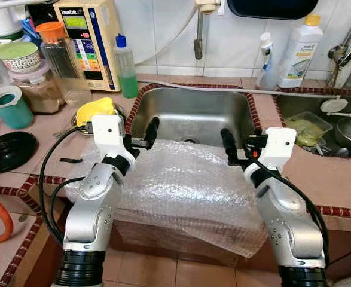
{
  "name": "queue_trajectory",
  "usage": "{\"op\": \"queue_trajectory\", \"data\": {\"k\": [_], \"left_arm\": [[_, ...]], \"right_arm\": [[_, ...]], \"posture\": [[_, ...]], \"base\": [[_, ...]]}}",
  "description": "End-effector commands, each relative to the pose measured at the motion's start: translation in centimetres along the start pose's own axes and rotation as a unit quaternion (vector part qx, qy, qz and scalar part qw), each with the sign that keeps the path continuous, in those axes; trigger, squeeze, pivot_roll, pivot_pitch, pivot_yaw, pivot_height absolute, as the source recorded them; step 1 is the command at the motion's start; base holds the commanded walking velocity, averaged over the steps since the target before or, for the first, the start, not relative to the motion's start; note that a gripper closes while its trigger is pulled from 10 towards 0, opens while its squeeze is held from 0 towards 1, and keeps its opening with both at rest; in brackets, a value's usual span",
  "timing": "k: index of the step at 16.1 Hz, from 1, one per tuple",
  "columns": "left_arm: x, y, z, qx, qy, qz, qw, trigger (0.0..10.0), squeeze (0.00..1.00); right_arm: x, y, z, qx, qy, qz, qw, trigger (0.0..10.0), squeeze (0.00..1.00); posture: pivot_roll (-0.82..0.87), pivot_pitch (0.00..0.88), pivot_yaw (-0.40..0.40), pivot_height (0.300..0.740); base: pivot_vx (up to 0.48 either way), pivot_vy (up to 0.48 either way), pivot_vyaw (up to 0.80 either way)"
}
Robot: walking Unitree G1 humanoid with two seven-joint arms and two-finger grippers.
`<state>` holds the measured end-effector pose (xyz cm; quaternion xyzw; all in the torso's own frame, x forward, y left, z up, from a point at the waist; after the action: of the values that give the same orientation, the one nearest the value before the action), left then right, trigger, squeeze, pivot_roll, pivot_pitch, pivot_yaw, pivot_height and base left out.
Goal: Kitchen organization
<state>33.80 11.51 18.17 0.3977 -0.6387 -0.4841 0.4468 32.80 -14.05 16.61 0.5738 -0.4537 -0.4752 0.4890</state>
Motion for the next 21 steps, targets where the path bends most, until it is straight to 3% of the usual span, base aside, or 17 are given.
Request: {"op": "queue_trajectory", "data": {"k": [1, 2, 3, 5, 16, 21], "left_arm": [[0.2, 0.5, 0.0, 0.009, -0.006, -0.002, 1.0, 10.0, 0.0], [0.2, 0.5, 0.0, 0.008, -0.006, -0.002, 1.0, 10.0, 0.0], [0.2, 0.4, 0.1, 0.007, -0.005, -0.001, 1.0, 10.0, 0.0], [0.3, 0.3, 0.1, 0.007, -0.005, -0.001, 1.0, 10.0, 0.0], [0.5, 0.2, 0.0, 0.003, -0.008, -0.003, 1.0, 10.0, 0.0], [0.3, 0.2, 0.3, 0.007, -0.001, 0.0, 1.0, 10.0, 0.0]], "right_arm": [[-0.2, 0.9, -0.2, 0.022, -0.007, 0.027, 0.999, 10.0, 0.0], [-0.1, 1.1, -0.3, 0.028, -0.018, 0.049, 0.998, 10.0, 0.0], [-0.9, 0.6, -0.1, 0.008, 0.027, 0.019, 0.999, 10.0, 0.0], [-1.4, 0.8, 0.1, 0.015, 0.047, 0.007, 0.999, 10.0, 0.0], [-2.1, 1.2, 0.3, 0.029, 0.072, 0.015, 0.997, 10.0, 0.0], [-2.4, 1.3, 0.1, 0.032, 0.08, 0.023, 0.996, 10.0, 0.0]], "posture": [[0.03, 0.0, 0.062, 0.74], [0.03, 0.0, 0.062, 0.74], [0.03, 0.0, 0.06, 0.74], [0.03, 0.0, 0.06, 0.74], [0.03, 0.0, 0.058, 0.74], [0.04, 0.0, 0.051, 0.74]], "base": [[0.281, 0.0, 0.0], [0.281, 0.0, 0.0], [0.307, 0.0, 0.0], [0.311, 0.0, 0.0], [0.287, 0.0, 0.0], [0.052, 0.0, 0.0]]}}
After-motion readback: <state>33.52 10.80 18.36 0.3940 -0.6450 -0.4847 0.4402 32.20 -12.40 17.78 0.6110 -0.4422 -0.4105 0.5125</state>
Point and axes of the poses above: a point about 5 cm out from each wrist's last joint towards the gripper, its own z axis pointing back from the gripper into the wrist, its own y axis along the axis of the wrist's last joint, x = y × z, the point moved 3 cm from there along -z, pointing out of the wrist towards the gripper, and after that the axes turned 1 degree about z, right-handed, at the moved point
